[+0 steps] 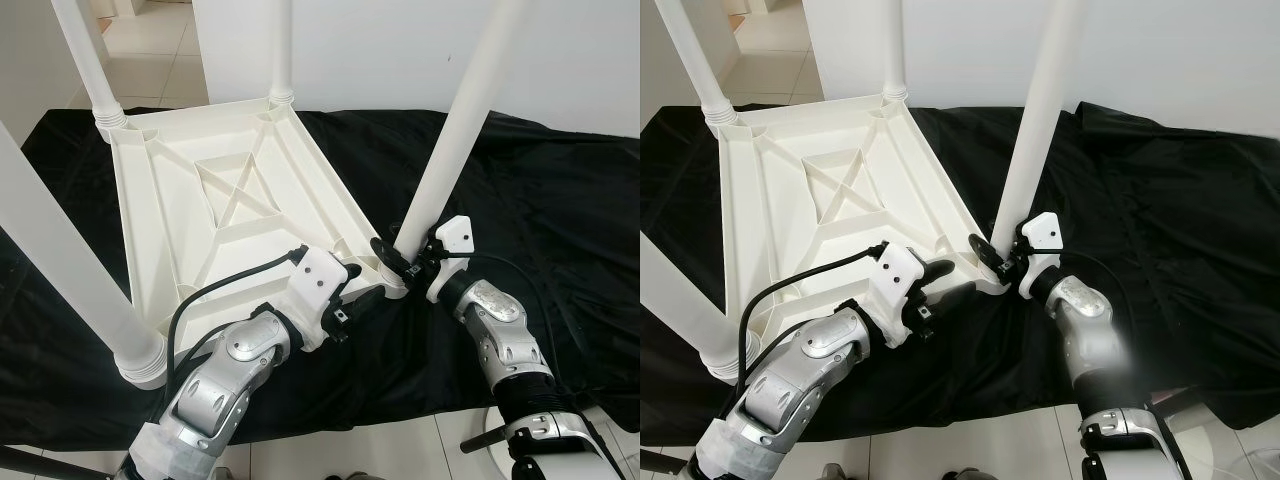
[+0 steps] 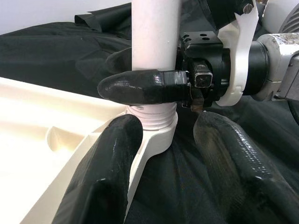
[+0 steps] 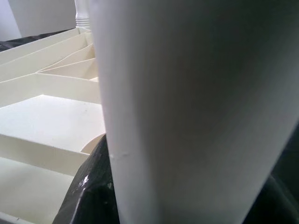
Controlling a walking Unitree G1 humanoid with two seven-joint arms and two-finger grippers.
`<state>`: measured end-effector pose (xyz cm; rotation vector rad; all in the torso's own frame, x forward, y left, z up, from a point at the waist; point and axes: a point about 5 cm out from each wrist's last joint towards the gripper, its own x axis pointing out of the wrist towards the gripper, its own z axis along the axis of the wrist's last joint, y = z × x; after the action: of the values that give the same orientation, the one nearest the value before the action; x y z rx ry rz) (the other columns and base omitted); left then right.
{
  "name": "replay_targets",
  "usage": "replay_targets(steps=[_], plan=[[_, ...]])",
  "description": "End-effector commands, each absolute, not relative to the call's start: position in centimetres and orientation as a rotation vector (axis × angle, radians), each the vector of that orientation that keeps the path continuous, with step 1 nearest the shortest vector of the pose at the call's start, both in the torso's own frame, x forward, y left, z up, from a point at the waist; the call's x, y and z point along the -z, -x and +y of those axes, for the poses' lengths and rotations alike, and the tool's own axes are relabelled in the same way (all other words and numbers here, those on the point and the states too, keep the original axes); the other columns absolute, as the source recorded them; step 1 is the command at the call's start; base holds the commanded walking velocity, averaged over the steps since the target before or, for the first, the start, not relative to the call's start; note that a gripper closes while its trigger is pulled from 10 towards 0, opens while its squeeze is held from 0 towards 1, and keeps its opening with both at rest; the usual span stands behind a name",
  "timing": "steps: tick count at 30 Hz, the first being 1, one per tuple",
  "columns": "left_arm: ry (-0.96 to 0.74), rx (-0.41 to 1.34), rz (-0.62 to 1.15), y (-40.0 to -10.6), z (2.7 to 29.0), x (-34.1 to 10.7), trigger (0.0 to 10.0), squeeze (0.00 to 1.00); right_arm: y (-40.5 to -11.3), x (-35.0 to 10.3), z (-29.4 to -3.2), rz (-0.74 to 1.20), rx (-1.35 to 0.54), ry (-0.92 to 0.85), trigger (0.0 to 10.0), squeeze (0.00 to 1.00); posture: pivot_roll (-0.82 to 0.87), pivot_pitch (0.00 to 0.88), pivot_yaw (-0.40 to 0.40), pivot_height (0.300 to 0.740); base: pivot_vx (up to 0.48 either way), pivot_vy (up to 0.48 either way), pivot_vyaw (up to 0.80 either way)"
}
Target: Building children table
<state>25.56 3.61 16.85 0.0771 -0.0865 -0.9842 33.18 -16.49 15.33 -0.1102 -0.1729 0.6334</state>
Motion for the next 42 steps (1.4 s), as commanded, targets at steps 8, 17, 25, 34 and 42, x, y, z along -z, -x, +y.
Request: replay_targets(steps=[8, 17, 25, 34, 42], plan=[[-0.084, 1.053, -0.089, -25.0, 3.3, -16.7, 10.0, 0.0, -32.8, -14.9, -16.5, -0.156, -0.535, 0.06, 10.0, 0.0, -0.04, 0.109, -0.049, 0.74, 0.0, 0.0, 0.0], [-0.081, 1.06, -0.085, -24.8, 3.3, -16.6, 10.0, 0.0, -31.8, -15.1, -14.6, -0.165, -0.31, -0.053, 10.0, 0.0, -0.04, 0.115, -0.044, 0.74, 0.0, 0.0, 0.0], [-0.081, 1.064, -0.081, -24.7, 3.3, -16.6, 10.0, 0.0, -30.8, -15.0, -14.0, -0.16, -0.173, -0.076, 10.0, 0.0, -0.04, 0.116, -0.043, 0.74, 0.0, 0.0, 0.0], [-0.079, 1.069, -0.081, -24.7, 3.2, -16.5, 10.0, 0.0, -29.6, -14.1, -13.2, -0.088, 0.05, -0.099, 10.0, 0.0, -0.04, 0.11, -0.047, 0.74, 0.0, 0.0, 0.0], [-0.084, 1.068, -0.086, -24.8, 3.1, -16.6, 10.0, 0.0, -29.1, -14.0, -12.0, -0.068, 0.093, -0.125, 10.0, 0.0, -0.04, 0.1, -0.052, 0.74, 0.0, 0.0, 0.0]])
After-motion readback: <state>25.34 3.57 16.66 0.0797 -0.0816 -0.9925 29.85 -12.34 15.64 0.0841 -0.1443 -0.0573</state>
